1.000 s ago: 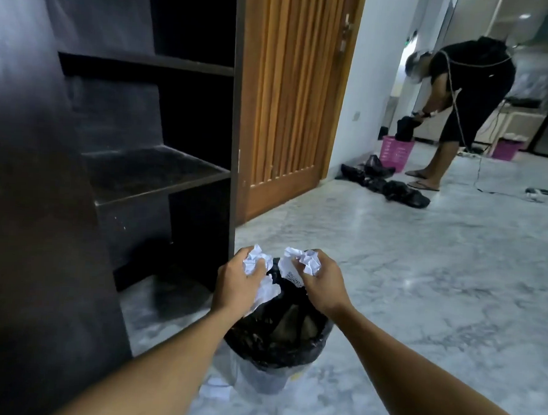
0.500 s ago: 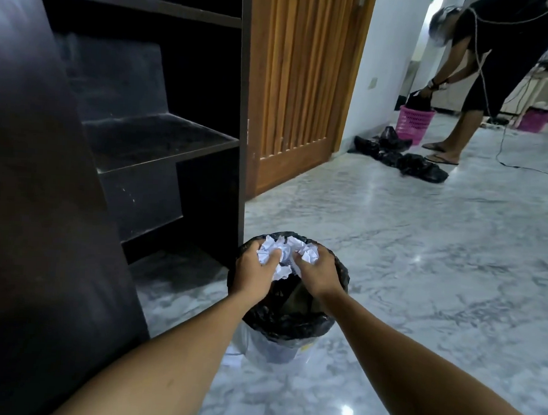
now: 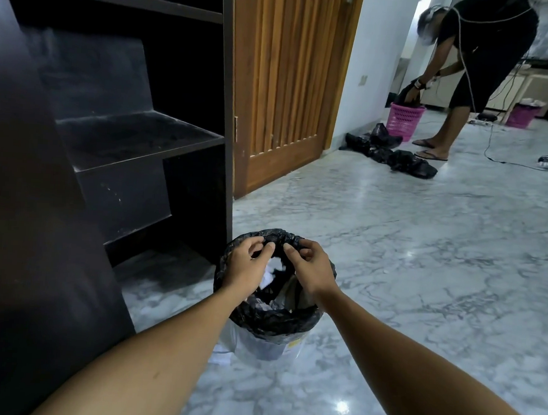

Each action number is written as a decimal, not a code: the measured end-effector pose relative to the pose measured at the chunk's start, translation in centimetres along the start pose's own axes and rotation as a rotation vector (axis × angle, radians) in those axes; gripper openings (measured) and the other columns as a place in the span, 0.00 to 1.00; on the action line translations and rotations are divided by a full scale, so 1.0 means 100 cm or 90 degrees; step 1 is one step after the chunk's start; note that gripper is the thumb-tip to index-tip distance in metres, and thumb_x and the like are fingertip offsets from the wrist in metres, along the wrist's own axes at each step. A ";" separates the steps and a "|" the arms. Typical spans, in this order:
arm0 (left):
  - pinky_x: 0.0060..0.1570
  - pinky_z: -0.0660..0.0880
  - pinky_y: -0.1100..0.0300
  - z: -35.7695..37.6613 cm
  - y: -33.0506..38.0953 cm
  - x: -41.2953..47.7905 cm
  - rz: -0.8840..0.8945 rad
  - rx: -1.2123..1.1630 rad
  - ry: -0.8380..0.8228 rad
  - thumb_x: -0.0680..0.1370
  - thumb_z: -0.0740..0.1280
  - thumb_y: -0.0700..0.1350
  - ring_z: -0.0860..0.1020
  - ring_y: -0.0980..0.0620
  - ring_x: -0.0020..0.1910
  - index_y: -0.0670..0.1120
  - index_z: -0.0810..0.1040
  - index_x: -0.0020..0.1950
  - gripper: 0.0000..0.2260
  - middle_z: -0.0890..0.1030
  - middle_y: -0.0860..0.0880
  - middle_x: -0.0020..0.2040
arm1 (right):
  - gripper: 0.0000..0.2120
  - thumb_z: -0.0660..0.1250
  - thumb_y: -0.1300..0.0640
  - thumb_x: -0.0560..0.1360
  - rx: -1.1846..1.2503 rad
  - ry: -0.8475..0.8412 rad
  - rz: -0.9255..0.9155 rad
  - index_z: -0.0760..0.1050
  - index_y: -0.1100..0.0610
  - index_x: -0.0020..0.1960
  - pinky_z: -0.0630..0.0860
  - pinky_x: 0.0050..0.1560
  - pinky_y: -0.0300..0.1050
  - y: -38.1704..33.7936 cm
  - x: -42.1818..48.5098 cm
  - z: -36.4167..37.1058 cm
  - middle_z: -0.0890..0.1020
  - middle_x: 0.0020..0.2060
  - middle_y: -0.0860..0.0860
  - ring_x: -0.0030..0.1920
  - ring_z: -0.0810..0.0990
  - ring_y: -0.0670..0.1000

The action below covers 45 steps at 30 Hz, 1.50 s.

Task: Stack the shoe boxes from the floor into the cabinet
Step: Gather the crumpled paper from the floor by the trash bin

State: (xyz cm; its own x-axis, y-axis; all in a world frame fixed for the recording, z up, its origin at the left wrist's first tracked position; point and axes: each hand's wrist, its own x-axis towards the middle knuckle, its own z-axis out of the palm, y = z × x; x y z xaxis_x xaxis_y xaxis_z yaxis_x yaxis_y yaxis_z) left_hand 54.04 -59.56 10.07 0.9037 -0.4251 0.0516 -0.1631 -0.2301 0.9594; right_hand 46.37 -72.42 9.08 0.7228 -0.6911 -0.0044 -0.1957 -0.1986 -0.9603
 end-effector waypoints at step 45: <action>0.74 0.60 0.49 -0.052 -0.255 -0.076 0.186 0.610 -0.334 0.83 0.55 0.52 0.56 0.46 0.79 0.46 0.60 0.79 0.25 0.60 0.48 0.79 | 0.30 0.58 0.36 0.77 -0.480 -0.099 -0.143 0.67 0.54 0.72 0.64 0.72 0.64 0.211 -0.254 0.139 0.69 0.73 0.56 0.74 0.65 0.59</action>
State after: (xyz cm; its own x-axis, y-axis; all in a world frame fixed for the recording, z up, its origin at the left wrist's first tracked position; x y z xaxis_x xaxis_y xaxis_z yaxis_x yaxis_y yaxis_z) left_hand 53.34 -45.92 -13.38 0.5403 -0.8355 -0.1005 -0.7809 -0.5423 0.3101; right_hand 33.10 -49.43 -14.93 0.8711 -0.4855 0.0741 -0.3902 -0.7758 -0.4959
